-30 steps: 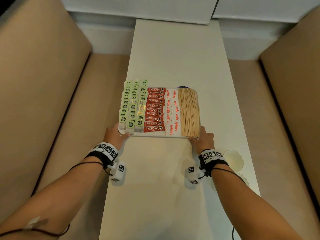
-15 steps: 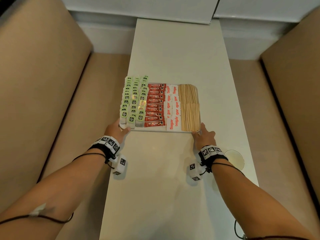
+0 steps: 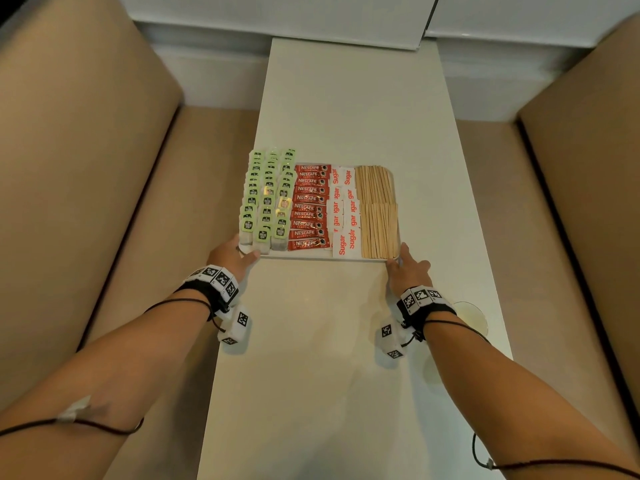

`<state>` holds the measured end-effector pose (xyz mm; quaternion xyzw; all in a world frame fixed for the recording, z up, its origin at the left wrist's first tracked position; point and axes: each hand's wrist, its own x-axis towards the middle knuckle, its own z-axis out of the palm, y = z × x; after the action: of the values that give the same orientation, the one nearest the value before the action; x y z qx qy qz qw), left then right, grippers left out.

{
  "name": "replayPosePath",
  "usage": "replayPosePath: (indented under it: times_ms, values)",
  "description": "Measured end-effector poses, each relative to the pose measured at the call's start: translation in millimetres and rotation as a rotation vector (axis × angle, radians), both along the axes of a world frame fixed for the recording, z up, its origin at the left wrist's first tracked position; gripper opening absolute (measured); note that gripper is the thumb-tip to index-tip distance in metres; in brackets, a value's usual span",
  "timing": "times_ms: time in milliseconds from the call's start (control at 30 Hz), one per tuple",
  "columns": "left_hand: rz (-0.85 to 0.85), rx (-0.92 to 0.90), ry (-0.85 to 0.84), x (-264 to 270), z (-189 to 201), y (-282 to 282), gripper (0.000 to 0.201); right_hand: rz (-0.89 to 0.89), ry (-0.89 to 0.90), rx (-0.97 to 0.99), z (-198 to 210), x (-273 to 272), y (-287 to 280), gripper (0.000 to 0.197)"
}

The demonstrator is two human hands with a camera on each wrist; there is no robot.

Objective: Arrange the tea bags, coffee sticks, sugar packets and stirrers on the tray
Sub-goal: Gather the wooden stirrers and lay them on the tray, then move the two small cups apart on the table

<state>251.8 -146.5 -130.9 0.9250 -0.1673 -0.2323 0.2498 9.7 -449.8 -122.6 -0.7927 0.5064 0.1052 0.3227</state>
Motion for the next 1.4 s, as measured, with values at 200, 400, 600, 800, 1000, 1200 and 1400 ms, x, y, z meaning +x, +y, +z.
replayPosePath:
  times_ms: [200, 400, 600, 800, 1000, 1200, 1400]
  values:
    - [0.002, 0.007, 0.006, 2, 2, -1, 0.043, 0.012, 0.008, 0.002, 2, 1, 0, 0.049]
    - [0.023, -0.03, 0.03, -2, 8, -2, 0.043, 0.007, 0.006, 0.008, 5, 1, -1, 0.047]
    - [0.069, 0.045, 0.06, -10, 19, -3, 0.044, -0.041, 0.003, 0.05, 16, 0, 4, 0.059]
    - [0.144, 0.108, 0.11, -32, 36, 2, 0.068, -0.065, -0.064, 0.033, 47, -15, 26, 0.075]
    - [0.032, -0.062, 0.142, -66, 58, 24, 0.055, 0.114, -0.202, 0.041, 114, -61, 52, 0.063]
    - [-0.172, -0.201, 0.177, -116, 82, 30, 0.037, 0.227, -0.269, -0.021, 158, -120, 46, 0.043]
    - [-0.304, -0.229, 0.174, -174, 97, 8, 0.032, 0.235, -0.199, -0.084, 158, -173, 17, 0.031]
